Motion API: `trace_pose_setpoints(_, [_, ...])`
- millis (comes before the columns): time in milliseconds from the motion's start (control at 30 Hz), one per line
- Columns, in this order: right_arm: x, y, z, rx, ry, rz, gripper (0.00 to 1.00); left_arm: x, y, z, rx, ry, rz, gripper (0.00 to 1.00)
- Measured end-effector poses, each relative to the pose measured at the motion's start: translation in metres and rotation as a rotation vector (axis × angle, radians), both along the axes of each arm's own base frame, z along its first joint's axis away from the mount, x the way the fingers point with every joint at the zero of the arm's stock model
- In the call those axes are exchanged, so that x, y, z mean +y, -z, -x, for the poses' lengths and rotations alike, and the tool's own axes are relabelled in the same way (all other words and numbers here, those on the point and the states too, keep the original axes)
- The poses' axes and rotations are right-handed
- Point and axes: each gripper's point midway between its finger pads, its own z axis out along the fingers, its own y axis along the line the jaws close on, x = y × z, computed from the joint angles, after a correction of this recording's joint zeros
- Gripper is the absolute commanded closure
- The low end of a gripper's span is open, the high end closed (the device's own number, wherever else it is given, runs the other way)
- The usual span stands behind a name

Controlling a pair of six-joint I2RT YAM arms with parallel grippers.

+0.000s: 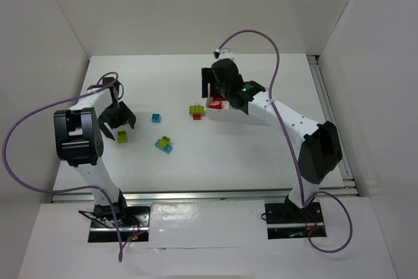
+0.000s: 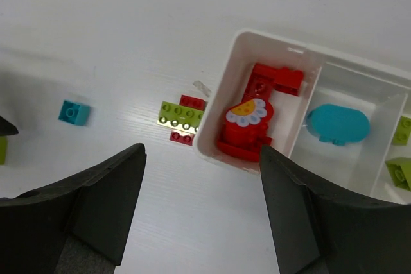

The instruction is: Sort the legos into containers by color

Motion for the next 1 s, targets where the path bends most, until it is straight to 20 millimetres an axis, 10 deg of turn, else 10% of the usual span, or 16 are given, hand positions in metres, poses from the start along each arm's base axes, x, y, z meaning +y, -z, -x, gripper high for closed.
trace_pose_setpoints(433, [-0.042,0.021,-0.012,0.049,0.1,0.045,0.24,-0.009,0.019,-0.002,-0.025,0.0,0.084,0.36])
trace_pose_setpoints(667, [-0.079,0.026,-0.025,0.086,0.198,0.041,0.24,-0.016,0.017,-0.003,-0.039,0.033,0.116,0.69])
trace_pose_setpoints(833, [-0.164,0.033,-0.048,0.147,0.415,-0.008,0.24,-0.029,-0.002,-0.007,-0.076,0.107,0.133,1.0])
trace_pose_setpoints(1000, [-0.277,0.051,-0.051,0.201,0.681,-0.128,0.36,-0.07,-0.056,-0.047,-0.224,0.295,0.179,1.0])
